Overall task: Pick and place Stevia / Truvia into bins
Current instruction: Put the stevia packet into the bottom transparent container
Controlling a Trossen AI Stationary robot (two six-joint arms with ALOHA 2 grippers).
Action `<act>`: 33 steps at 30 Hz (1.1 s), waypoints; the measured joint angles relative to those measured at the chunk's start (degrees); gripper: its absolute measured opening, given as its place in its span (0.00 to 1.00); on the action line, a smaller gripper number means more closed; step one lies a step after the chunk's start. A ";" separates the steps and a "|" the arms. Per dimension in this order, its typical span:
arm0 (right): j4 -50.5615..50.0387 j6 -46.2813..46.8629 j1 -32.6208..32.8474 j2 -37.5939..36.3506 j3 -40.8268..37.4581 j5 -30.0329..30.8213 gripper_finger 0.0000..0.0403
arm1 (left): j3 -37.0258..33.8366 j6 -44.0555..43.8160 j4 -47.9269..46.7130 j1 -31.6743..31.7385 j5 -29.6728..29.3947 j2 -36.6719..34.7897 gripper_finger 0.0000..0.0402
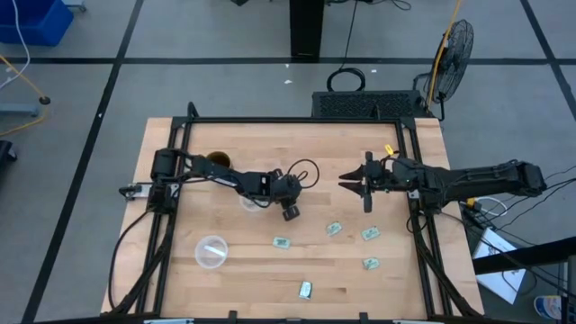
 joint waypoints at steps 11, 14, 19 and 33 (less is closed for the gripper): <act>1.19 -0.08 0.00 0.00 0.00 -0.12 0.22 | -0.40 0.41 -0.50 0.63 -0.45 -2.07 0.02; 1.19 -0.08 -0.02 -0.02 0.00 -0.13 0.22 | -0.59 -0.06 -2.73 0.04 1.74 -7.50 0.01; 0.96 -0.10 -0.02 -0.02 0.00 -0.13 0.22 | -0.28 -3.30 -11.26 -4.15 4.80 -22.18 0.01; -0.17 -0.08 -0.02 0.00 0.00 -0.15 0.22 | -2.11 -36.39 -37.92 -39.24 1.19 -38.33 0.01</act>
